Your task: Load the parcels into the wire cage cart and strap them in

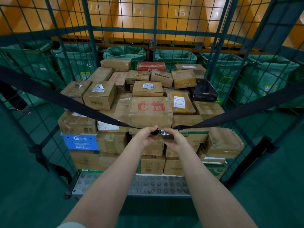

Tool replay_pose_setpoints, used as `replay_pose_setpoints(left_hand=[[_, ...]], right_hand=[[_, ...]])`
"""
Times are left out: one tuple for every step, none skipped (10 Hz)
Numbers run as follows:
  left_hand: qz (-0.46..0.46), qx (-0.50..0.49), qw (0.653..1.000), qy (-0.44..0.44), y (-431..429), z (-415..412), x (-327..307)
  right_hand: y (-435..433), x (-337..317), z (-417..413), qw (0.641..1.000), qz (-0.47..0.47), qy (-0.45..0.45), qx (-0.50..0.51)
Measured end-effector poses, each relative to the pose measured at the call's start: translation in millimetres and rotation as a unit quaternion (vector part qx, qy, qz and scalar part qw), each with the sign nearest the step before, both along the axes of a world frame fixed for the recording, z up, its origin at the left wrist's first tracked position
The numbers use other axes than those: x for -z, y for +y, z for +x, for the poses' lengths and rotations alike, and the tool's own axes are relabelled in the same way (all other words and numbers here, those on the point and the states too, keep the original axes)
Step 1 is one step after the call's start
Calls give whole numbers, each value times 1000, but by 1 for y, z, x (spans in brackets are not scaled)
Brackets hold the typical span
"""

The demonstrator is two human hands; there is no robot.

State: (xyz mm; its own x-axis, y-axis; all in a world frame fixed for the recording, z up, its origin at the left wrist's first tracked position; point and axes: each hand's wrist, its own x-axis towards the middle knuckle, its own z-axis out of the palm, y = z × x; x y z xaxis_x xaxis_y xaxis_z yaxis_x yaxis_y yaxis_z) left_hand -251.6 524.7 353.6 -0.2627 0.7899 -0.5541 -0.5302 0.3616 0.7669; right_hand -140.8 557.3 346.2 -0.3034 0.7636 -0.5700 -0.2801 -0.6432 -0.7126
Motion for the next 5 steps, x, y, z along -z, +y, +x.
replay_pose_setpoints(left_hand=[[-24,-25,999,12,4,-2,7],[-53,-44,997,23,5,-4,7],[-66,-32,996,49,1,-3,7],[-70,-26,996,47,-1,-1,5],[-78,-5,995,57,-2,2,-1]], right_hand=[[4,12,2,999,-9,-43,-12],[7,20,4,997,-1,-73,-16],[8,22,7,990,9,-132,-51],[6,17,10,983,14,-159,-87],[9,11,16,977,15,-182,-106]])
